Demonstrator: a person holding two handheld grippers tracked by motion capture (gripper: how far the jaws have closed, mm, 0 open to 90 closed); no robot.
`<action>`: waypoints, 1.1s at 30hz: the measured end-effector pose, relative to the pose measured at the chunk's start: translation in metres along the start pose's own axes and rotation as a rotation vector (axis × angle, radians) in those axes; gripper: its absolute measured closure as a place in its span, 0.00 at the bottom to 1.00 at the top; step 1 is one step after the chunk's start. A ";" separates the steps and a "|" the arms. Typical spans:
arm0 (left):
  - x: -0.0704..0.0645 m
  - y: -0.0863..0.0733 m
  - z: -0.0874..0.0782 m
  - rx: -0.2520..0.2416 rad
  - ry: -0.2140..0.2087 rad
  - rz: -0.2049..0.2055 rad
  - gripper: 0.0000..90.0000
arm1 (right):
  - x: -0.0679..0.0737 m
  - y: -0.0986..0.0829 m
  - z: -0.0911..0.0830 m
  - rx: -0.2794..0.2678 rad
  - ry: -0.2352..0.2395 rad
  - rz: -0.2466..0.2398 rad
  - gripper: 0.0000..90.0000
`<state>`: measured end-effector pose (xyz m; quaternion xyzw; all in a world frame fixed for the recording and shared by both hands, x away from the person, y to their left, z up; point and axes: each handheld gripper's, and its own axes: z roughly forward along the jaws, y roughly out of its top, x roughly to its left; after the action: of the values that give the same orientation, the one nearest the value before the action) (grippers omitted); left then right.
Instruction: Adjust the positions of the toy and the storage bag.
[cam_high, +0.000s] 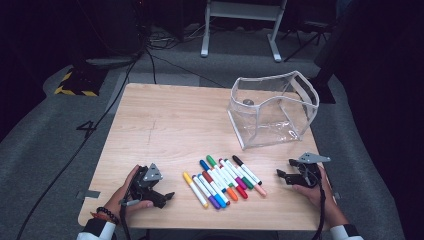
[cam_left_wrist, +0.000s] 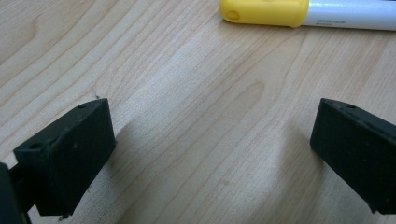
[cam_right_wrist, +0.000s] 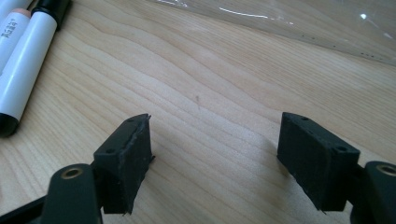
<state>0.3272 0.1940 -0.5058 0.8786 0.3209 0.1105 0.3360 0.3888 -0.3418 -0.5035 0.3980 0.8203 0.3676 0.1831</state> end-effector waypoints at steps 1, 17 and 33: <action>0.000 0.000 0.000 0.001 0.001 0.002 0.00 | 0.000 0.000 0.000 0.000 -0.001 -0.002 0.29; 0.001 0.001 0.000 0.000 0.001 0.007 0.00 | -0.061 0.045 -0.016 -0.155 -0.236 0.087 0.40; 0.002 0.001 0.000 0.001 0.001 0.010 0.01 | -0.081 0.082 -0.007 -0.179 -0.320 0.020 0.80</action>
<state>0.3292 0.1943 -0.5055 0.8802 0.3167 0.1126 0.3350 0.4765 -0.3752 -0.4369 0.4416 0.7407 0.3729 0.3425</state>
